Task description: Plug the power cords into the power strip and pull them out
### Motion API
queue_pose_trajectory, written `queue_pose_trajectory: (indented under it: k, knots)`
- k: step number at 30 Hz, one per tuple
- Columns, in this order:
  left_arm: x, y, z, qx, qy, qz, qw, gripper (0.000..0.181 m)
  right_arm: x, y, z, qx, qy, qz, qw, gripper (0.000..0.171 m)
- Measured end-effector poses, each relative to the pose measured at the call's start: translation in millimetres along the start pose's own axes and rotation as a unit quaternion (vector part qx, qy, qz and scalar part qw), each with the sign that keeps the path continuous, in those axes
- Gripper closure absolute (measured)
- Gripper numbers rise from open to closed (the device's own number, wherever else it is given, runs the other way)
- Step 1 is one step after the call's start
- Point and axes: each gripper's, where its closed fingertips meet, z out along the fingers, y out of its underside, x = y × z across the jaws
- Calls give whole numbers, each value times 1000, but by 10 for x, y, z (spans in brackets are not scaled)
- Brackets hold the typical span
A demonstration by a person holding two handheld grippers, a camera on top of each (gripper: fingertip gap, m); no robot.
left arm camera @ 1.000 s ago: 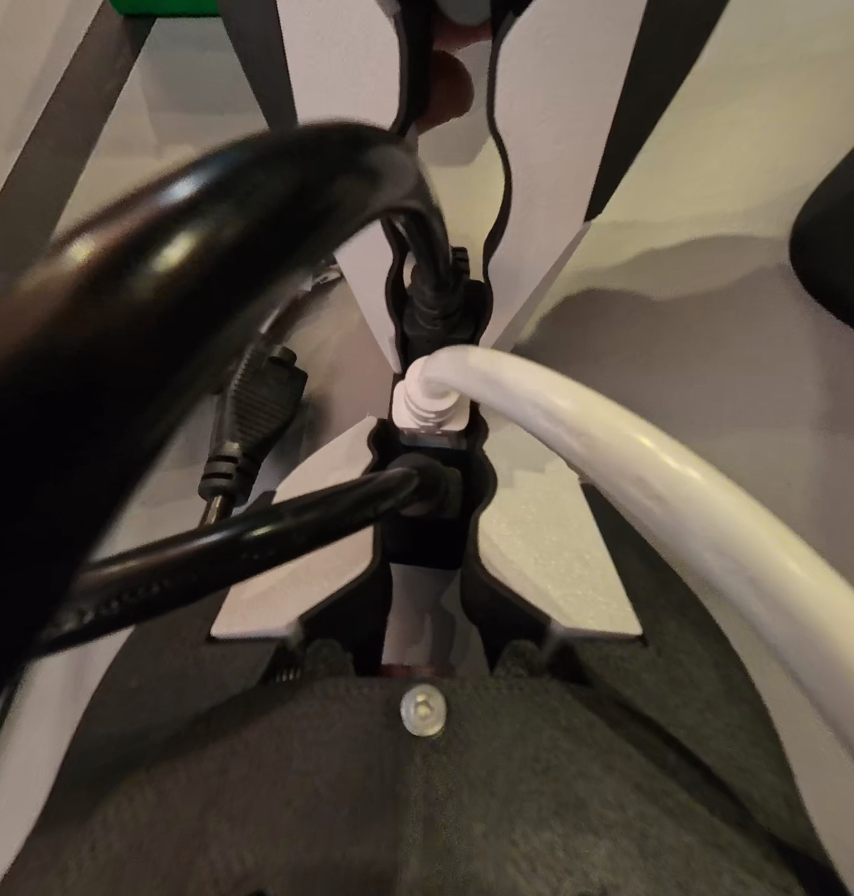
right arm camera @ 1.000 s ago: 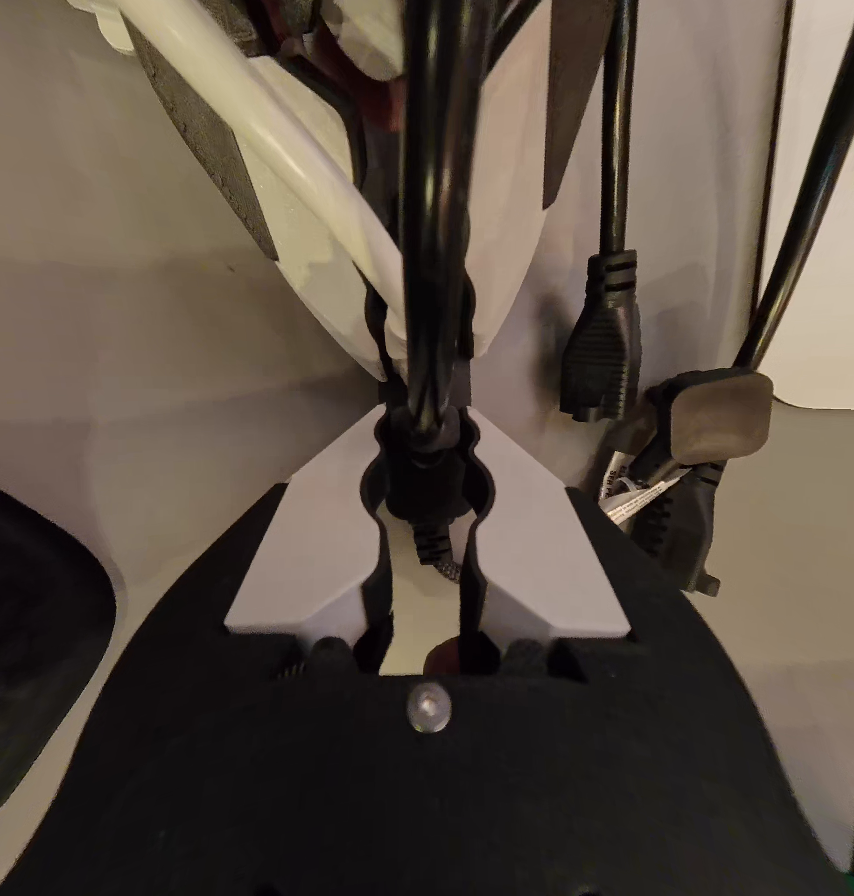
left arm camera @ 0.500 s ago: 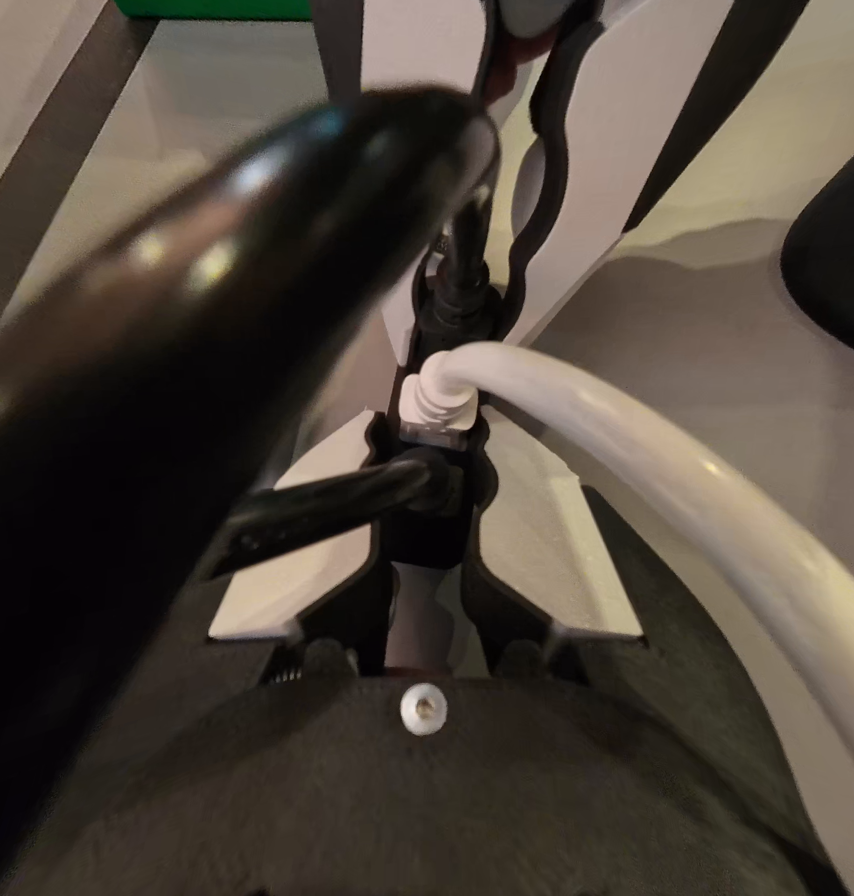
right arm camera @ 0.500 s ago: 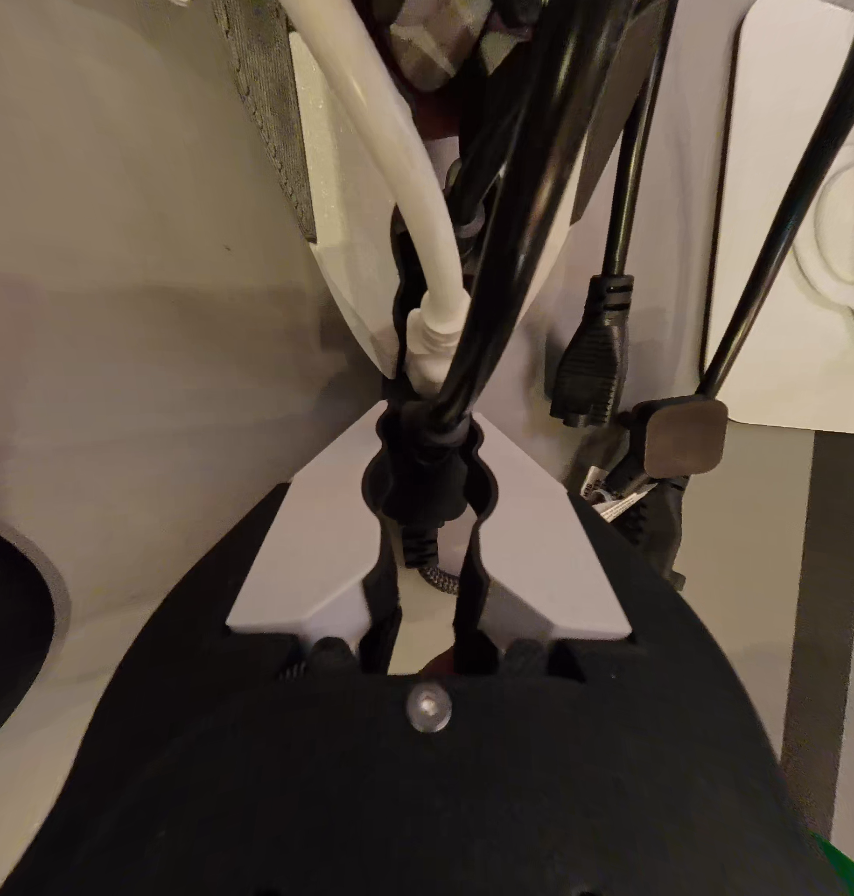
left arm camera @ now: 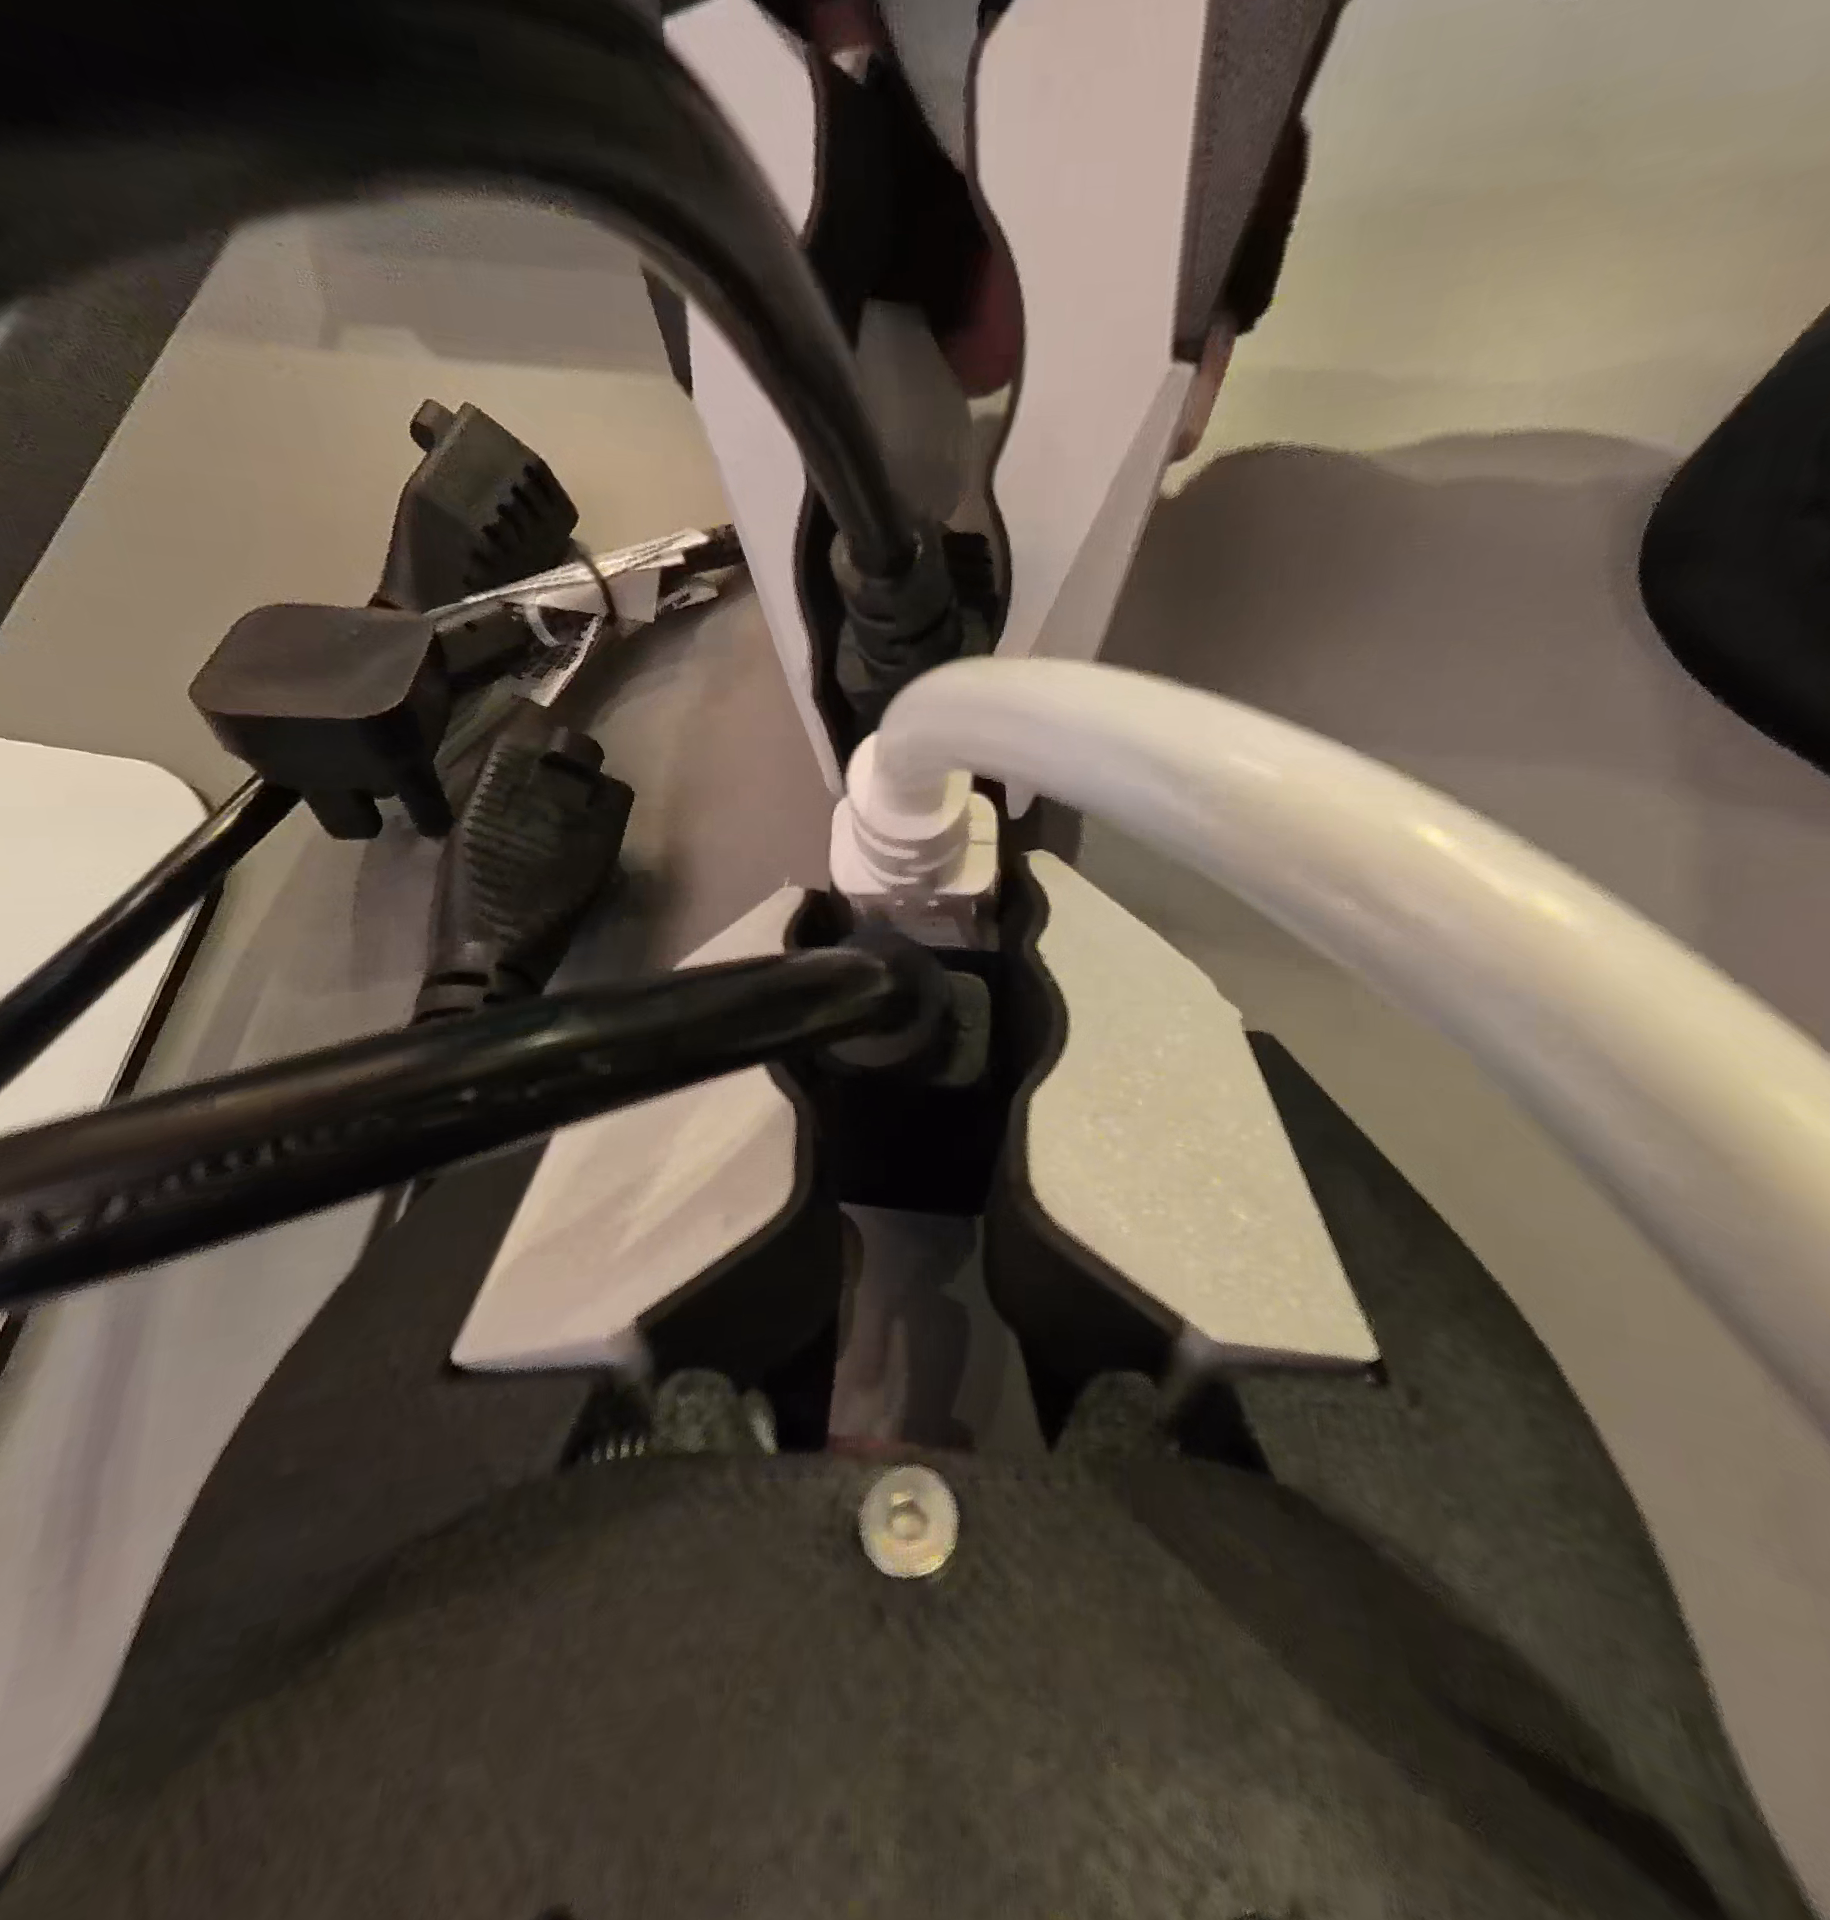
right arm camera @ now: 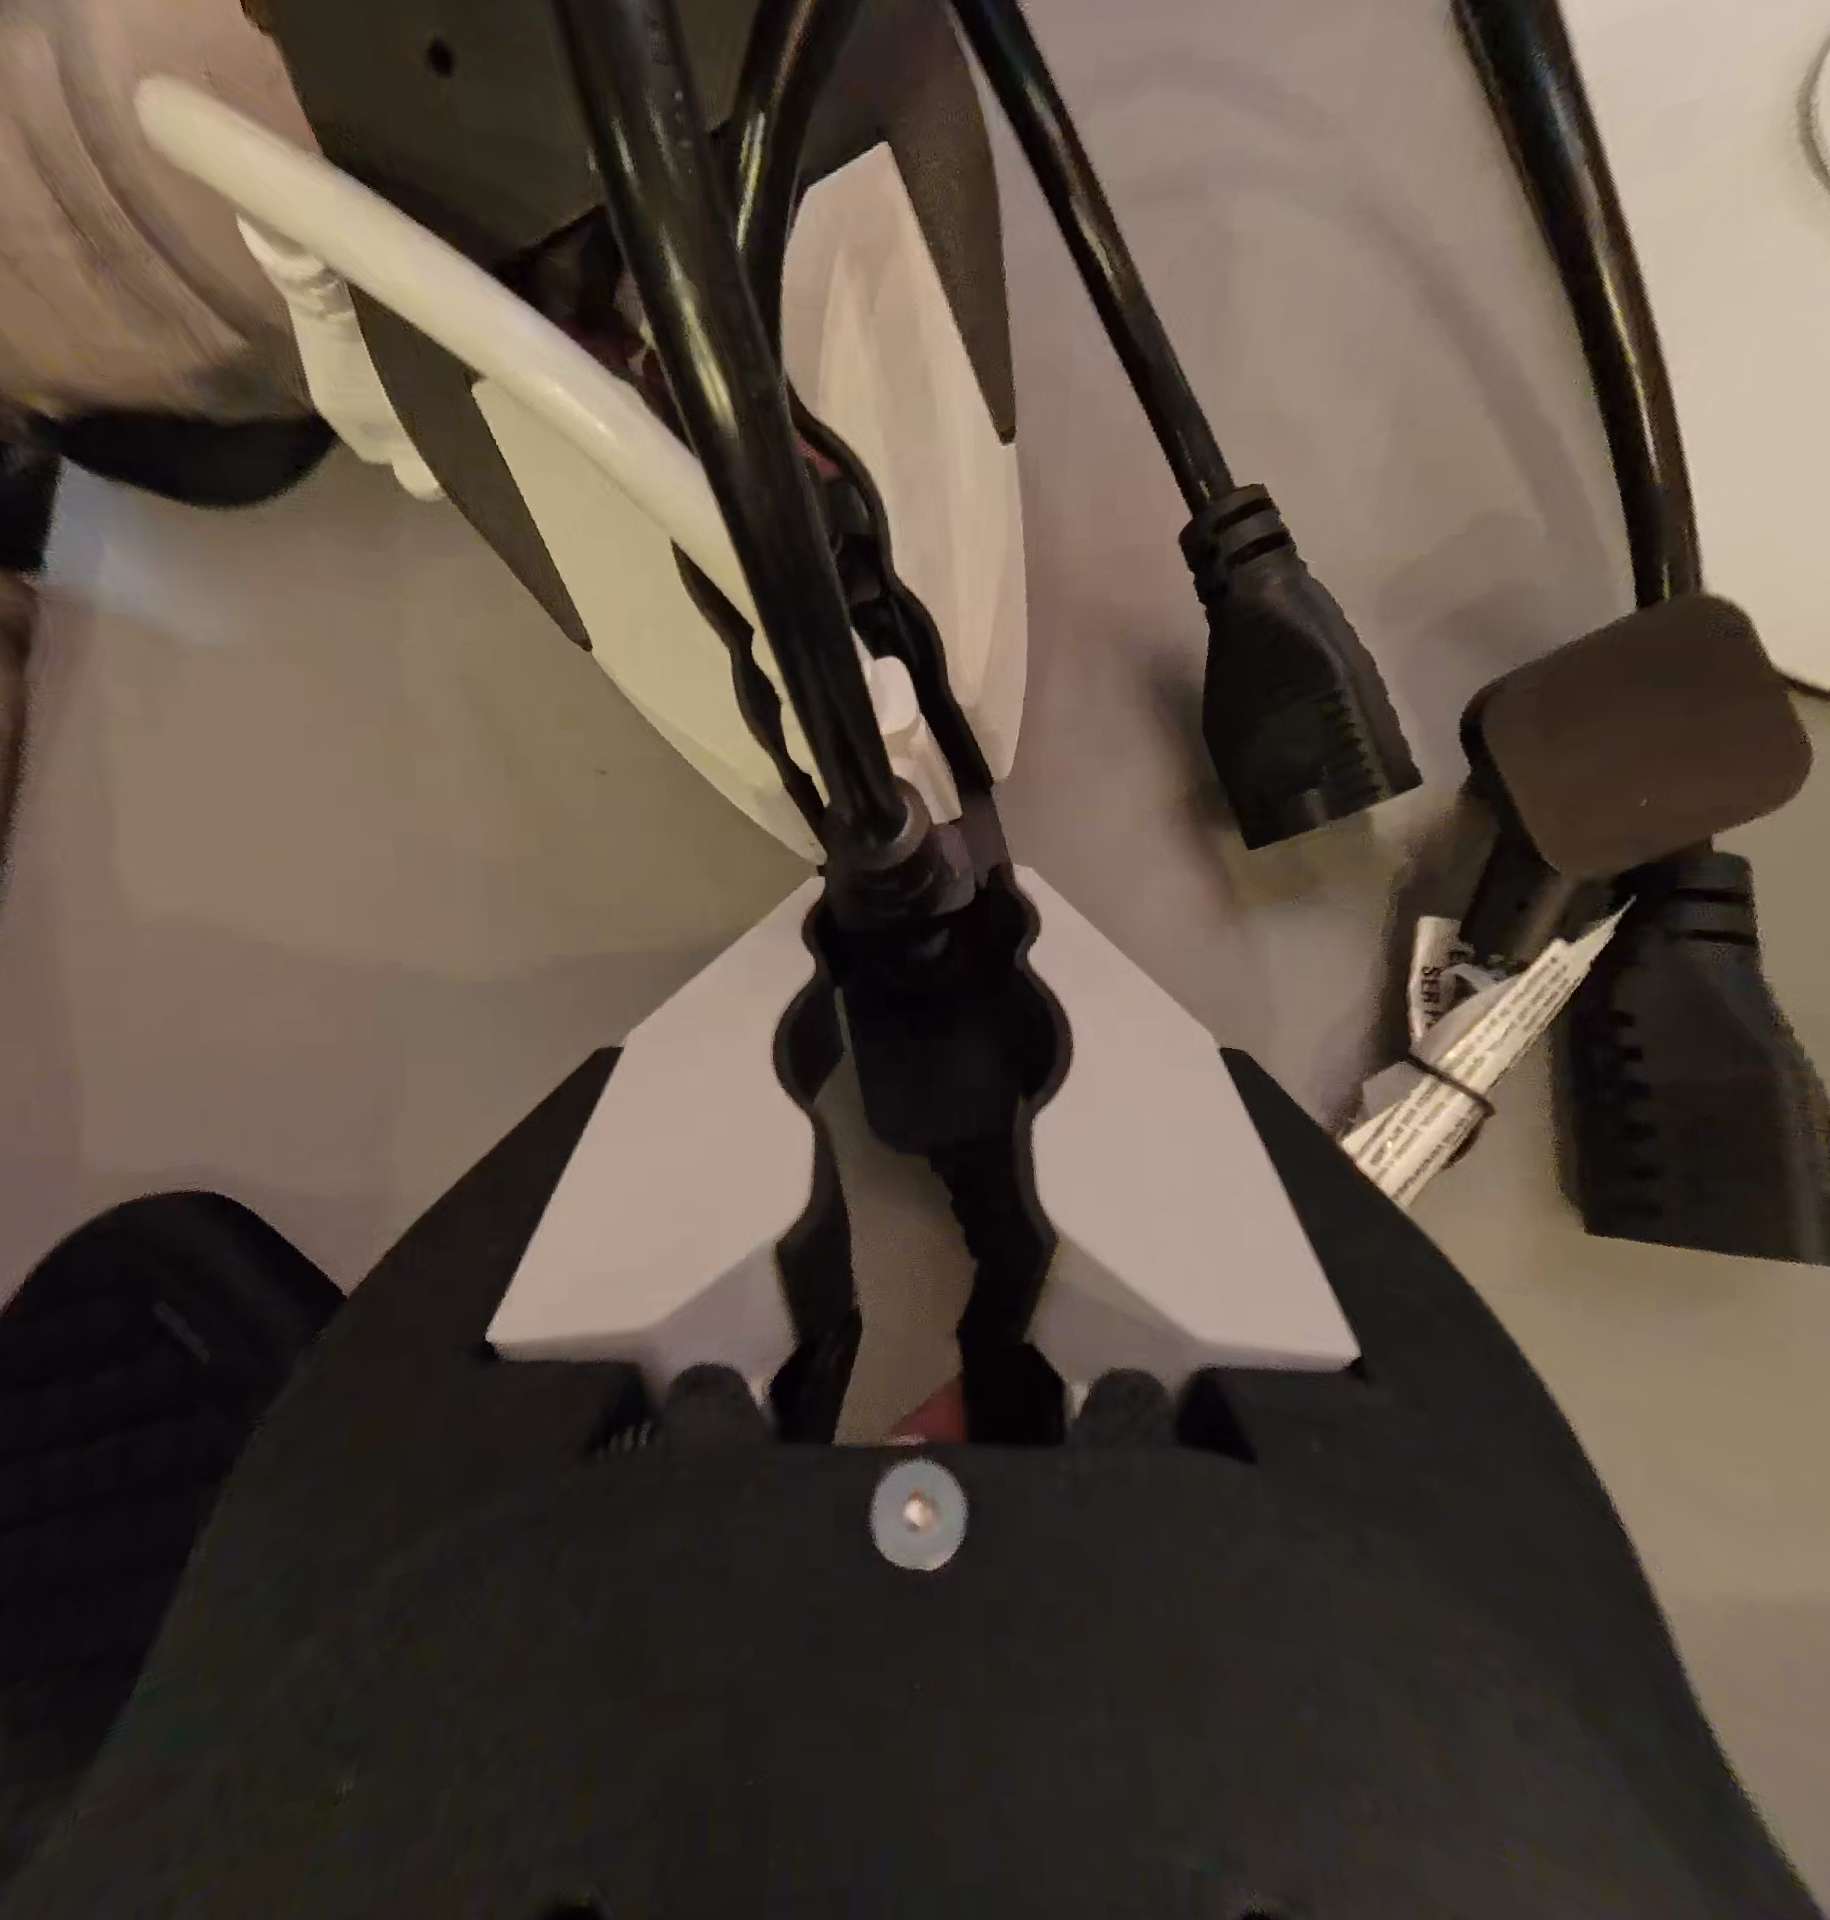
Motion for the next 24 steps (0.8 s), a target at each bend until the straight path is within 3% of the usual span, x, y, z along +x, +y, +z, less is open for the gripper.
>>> queue_pose_trajectory:
  k: [3,10,14,16,20,24]
  knots:
    - [-2,-1,-1,3,3,-5,1000,150,5,-12,1,11,0,6,1000,148]
    - [19,9,3,1,8,-3,1000,149,-16,12,19,-14,102,-116,988,148]
    - [23,2,2,-6,3,0,1000,149,-8,5,21,2,105,-91,990,147]
    - [22,2,1,-11,-1,0,1000,149,-13,37,33,-24,116,-81,990,140]
    - [23,-17,19,-18,-7,-10,1000,150,12,90,-89,-131,178,-88,971,146]
    - [36,-61,72,-22,-21,-23,999,151,-6,111,-140,-187,164,-44,968,141]
